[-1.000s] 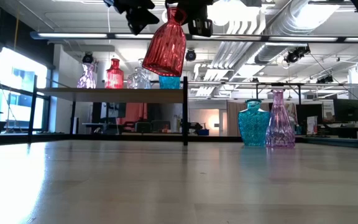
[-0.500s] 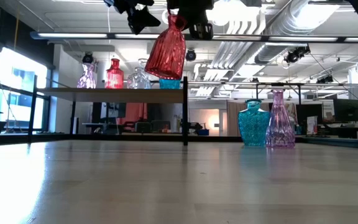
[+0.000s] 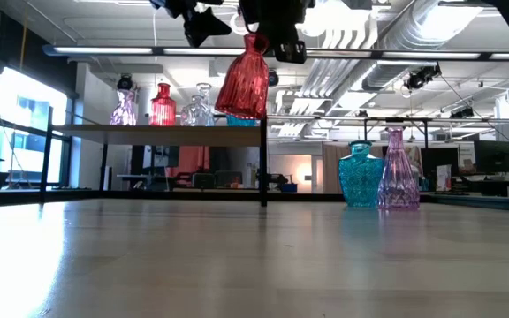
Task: Sort vases onto shelf
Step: Put the left red vase on the shelf aligned with the other red vase
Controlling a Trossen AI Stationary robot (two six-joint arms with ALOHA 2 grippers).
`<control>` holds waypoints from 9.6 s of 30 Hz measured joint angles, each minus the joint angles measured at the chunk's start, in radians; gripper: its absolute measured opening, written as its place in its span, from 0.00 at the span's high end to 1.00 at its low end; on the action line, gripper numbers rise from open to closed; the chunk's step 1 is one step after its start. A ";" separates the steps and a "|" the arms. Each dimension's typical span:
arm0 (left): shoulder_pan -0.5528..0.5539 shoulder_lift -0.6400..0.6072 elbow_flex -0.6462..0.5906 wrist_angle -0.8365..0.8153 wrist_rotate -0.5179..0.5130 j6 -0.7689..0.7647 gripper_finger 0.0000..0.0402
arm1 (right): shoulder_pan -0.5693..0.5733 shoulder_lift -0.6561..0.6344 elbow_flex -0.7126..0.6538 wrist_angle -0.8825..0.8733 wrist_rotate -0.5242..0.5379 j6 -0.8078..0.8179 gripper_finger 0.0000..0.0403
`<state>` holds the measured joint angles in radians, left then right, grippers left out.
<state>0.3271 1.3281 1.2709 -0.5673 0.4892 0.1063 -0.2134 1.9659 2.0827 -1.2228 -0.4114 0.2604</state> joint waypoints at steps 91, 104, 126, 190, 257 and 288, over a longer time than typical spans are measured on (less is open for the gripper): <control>-0.095 0.145 0.001 0.256 -0.229 -0.116 0.63 | -0.075 0.002 0.192 -0.078 0.008 0.011 1.00; -0.096 0.145 0.001 0.254 -0.229 -0.131 0.62 | -0.075 0.002 0.192 -0.090 0.000 0.010 0.96; -0.085 0.030 -0.001 0.093 -0.257 -0.142 0.65 | -0.082 -0.027 0.274 -0.095 -0.007 0.004 0.66; -0.085 -0.926 -0.531 0.134 -0.707 -0.298 0.63 | -0.095 -0.047 0.273 -0.097 -0.006 0.003 0.66; 0.271 -0.455 -0.736 0.701 -0.812 -0.113 0.63 | -0.094 -0.046 0.273 -0.097 0.076 0.001 0.66; 0.302 -0.412 -0.734 0.724 -0.767 -0.131 0.63 | -0.094 -0.046 0.273 -0.097 0.076 0.001 0.66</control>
<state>0.6292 0.9161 0.5373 0.1567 -0.2776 -0.0245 -0.3071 1.9198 2.3558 -1.3193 -0.3355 0.2611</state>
